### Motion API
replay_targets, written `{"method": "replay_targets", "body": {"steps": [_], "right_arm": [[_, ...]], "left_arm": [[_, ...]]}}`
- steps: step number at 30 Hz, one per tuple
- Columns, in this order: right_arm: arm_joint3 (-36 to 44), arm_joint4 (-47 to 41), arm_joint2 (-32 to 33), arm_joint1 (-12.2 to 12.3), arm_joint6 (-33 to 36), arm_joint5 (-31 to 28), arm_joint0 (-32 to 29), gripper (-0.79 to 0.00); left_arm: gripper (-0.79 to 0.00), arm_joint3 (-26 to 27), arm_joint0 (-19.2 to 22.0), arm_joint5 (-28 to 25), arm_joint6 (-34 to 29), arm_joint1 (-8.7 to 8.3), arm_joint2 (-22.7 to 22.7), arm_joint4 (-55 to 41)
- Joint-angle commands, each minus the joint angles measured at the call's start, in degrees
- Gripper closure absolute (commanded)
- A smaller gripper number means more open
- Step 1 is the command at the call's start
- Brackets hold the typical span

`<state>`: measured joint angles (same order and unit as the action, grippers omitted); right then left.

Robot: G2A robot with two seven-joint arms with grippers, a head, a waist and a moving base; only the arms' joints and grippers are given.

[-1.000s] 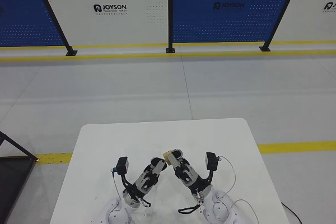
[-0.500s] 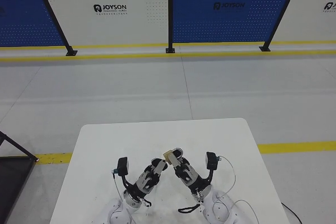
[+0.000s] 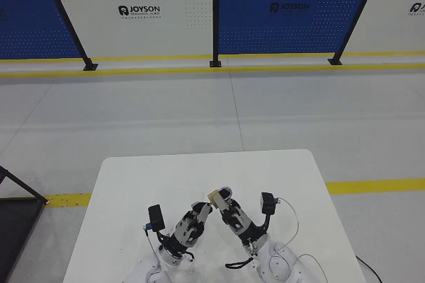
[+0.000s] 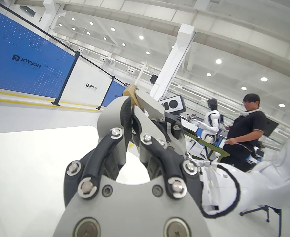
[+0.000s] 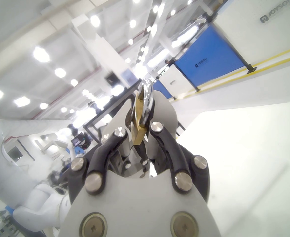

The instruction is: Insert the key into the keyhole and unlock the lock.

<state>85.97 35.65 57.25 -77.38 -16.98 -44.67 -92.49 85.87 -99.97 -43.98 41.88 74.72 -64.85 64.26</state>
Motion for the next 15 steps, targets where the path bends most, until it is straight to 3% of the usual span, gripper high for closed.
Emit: {"method": "replay_targets", "body": {"steps": [1,15], "right_arm": [[0.1,-0.1,0.0,0.0,0.1,0.2,-0.1,0.0],[0.8,-0.5,0.3,0.2,1.4,2.0,-0.4,0.0]], "left_arm": [[0.0,-0.2,0.0,1.1,1.5,-0.02,0.2,1.8],[0.0,-1.2,0.1,11.6,10.5,-0.15,1.4,12.5]]}}
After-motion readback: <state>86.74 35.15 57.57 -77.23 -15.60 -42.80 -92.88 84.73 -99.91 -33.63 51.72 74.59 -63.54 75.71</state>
